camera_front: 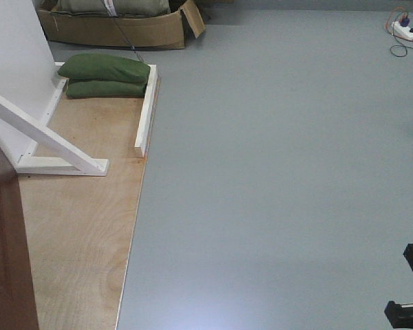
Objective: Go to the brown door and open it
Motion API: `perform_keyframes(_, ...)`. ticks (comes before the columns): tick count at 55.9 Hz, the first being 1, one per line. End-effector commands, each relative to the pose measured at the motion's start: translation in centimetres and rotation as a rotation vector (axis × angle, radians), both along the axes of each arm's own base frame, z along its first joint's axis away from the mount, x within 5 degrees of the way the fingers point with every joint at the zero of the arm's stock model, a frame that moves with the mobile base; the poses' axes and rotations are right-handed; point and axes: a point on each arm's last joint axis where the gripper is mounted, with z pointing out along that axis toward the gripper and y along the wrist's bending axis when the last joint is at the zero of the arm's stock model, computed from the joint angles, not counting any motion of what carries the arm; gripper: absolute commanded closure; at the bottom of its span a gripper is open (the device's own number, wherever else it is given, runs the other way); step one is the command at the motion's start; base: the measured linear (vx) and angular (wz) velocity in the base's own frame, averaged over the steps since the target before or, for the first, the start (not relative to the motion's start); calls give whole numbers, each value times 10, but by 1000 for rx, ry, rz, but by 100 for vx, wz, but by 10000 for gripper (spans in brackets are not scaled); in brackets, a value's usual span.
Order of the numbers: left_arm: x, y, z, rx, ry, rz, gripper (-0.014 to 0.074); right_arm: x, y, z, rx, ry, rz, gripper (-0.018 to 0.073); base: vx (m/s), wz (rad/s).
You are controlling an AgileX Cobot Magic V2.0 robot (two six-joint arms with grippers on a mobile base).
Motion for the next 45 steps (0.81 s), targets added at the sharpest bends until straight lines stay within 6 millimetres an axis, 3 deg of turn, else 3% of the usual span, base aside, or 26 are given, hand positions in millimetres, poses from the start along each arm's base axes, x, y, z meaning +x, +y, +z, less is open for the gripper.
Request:
perform_keyframes(1,17,-10,15,117,5,-187,600,2,-1,6,-7,-84,-5,559,0,0)
perform_keyframes(45,45,-42,19,231,47,-641,600,2,-1,6,-7,-80,-5,559,0,0)
